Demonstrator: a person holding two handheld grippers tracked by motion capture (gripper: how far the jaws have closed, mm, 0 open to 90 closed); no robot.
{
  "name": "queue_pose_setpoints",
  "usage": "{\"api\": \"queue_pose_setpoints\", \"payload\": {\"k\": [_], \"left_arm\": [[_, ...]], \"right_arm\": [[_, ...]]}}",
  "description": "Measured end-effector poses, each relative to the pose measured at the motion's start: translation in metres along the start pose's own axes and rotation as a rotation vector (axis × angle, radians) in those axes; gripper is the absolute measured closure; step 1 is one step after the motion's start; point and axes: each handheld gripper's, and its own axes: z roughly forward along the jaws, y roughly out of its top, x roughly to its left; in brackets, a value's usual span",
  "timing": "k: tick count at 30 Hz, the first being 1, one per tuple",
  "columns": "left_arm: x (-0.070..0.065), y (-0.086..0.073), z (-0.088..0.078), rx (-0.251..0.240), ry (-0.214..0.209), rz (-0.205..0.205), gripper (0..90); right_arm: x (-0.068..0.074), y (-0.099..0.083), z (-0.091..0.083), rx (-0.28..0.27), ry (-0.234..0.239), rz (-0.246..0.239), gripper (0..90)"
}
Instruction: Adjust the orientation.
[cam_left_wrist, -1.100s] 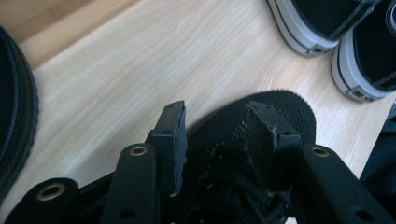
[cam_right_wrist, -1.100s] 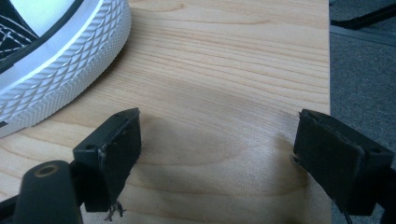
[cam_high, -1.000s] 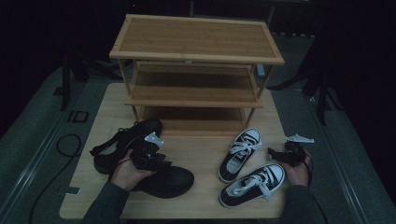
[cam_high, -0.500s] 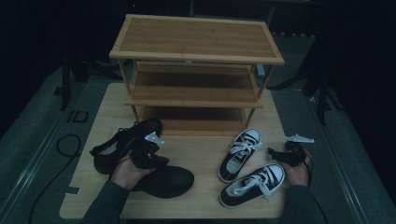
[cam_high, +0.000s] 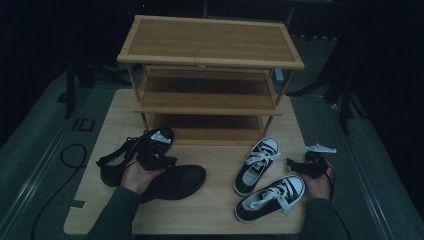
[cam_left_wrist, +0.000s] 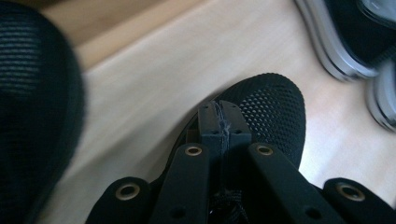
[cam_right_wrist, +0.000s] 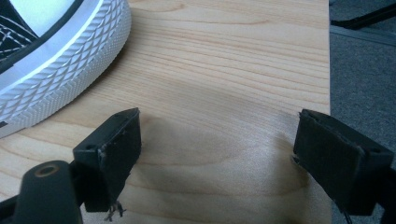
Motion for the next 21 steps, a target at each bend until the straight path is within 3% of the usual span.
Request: {"api": "queue_pose_setpoints", "payload": {"k": [1,2,3,6,11,17,21], "left_arm": [[0.009,0.001,-0.001,-0.01,0.03,-0.038,89.8],[0.009,0.001,-0.001,-0.01,0.03,-0.038,89.8],[0.018,0.001,-0.003,-0.021,0.047,-0.07,89.8],[0.025,0.002,-0.006,-0.044,0.061,-0.098,89.8],[0.035,0.005,-0.016,-0.079,0.121,-0.171,89.8],[0.038,0.007,-0.018,-0.076,0.17,-0.188,89.7],[0.033,0.011,-0.011,-0.045,0.186,-0.163,89.6]], "right_arm": [[0.0,0.0,0.0,0.0,0.0,0.0,14.9],[0.0,0.0,0.0,0.0,0.0,0.0,14.9],[0.0,0.0,0.0,0.0,0.0,0.0,14.9],[0.0,0.0,0.0,0.001,0.0,-0.001,14.9],[0.0,0.0,0.0,0.0,0.0,-0.001,14.9],[0.0,0.0,0.0,0.0,0.0,-0.001,14.9],[0.0,0.0,0.0,0.0,0.0,0.0,14.9]]}}
